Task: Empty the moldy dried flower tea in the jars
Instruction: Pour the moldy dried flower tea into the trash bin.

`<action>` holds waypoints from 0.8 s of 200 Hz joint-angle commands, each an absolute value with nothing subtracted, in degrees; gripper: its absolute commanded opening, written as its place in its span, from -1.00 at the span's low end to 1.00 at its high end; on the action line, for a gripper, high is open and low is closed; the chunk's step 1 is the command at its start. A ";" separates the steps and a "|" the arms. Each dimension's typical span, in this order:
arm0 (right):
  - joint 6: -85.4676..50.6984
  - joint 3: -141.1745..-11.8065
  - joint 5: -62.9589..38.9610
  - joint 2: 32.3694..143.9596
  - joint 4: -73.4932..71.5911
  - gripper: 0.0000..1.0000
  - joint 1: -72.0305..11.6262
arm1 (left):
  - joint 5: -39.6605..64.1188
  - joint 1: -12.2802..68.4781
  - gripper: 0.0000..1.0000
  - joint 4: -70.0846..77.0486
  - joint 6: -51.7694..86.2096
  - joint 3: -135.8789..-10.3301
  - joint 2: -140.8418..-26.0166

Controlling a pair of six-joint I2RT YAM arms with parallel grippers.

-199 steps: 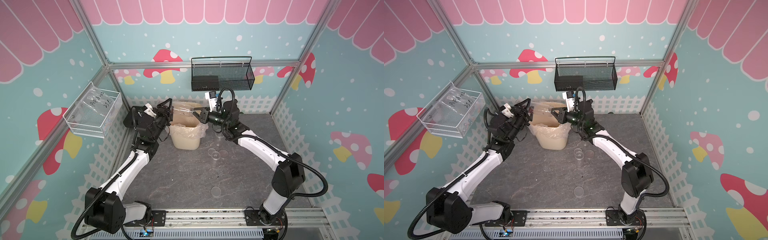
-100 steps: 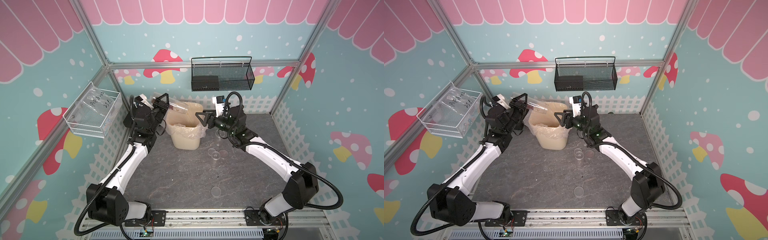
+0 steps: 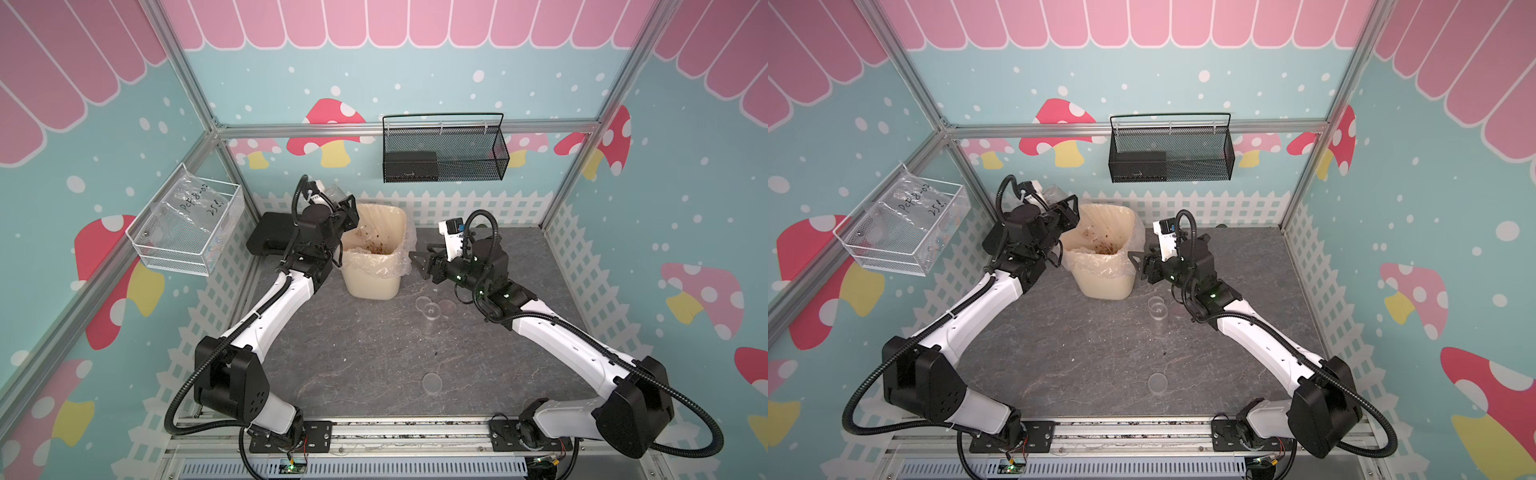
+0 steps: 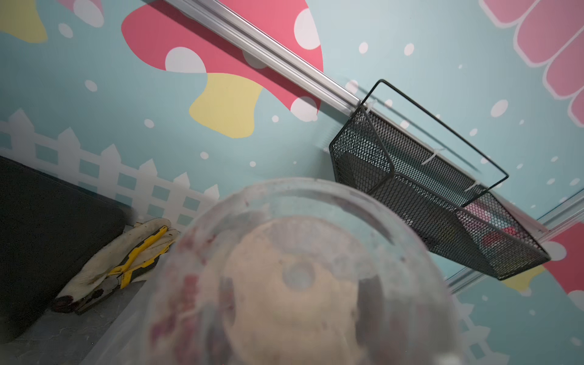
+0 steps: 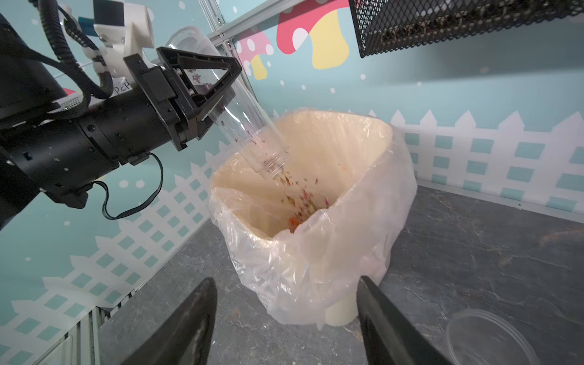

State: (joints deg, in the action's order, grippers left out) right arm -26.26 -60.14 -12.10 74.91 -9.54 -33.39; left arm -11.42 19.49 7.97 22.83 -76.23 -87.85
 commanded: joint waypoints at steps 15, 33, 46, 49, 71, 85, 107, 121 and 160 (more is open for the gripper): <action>-22.97 -56.27 -8.58 70.54 -8.44 0.44 -33.27 | -24.19 28.16 -0.71 10.23 -4.82 -78.82 -88.43; -22.33 -54.67 -7.75 69.00 -8.47 0.46 -33.27 | -19.32 25.10 -0.86 6.51 7.93 -79.88 -87.65; -22.02 -53.74 -7.26 68.26 -8.44 0.47 -33.25 | -13.41 23.73 -1.00 5.37 14.10 -80.36 -87.52; -21.98 -53.56 -7.15 68.10 -8.44 0.46 -33.23 | -13.40 23.74 -1.00 5.30 13.01 -80.52 -87.59; -21.65 -52.44 -6.62 67.15 -8.44 0.47 -33.24 | -19.75 26.24 -1.00 3.32 7.62 -82.38 -88.50; -21.32 -51.97 -6.40 66.76 -8.51 0.47 -33.23 | -15.07 23.80 -1.00 0.90 14.93 -82.86 -88.28; -20.99 -51.51 -6.24 66.44 -8.53 0.47 -33.25 | -21.17 27.33 -1.00 1.32 4.82 -83.66 -88.33; -20.79 -51.33 -6.38 66.36 -8.53 0.47 -33.24 | -13.97 22.40 -1.00 -0.90 16.25 -83.48 -87.64; -20.35 -50.29 -5.67 65.89 -8.62 0.47 -33.17 | -10.17 20.39 -1.00 -1.86 18.81 -83.24 -86.41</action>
State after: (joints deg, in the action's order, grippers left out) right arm -21.71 -51.35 -6.76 67.55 -8.12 -33.39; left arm -19.16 24.62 -0.27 9.63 -82.17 -88.29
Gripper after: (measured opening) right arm 0.734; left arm 0.536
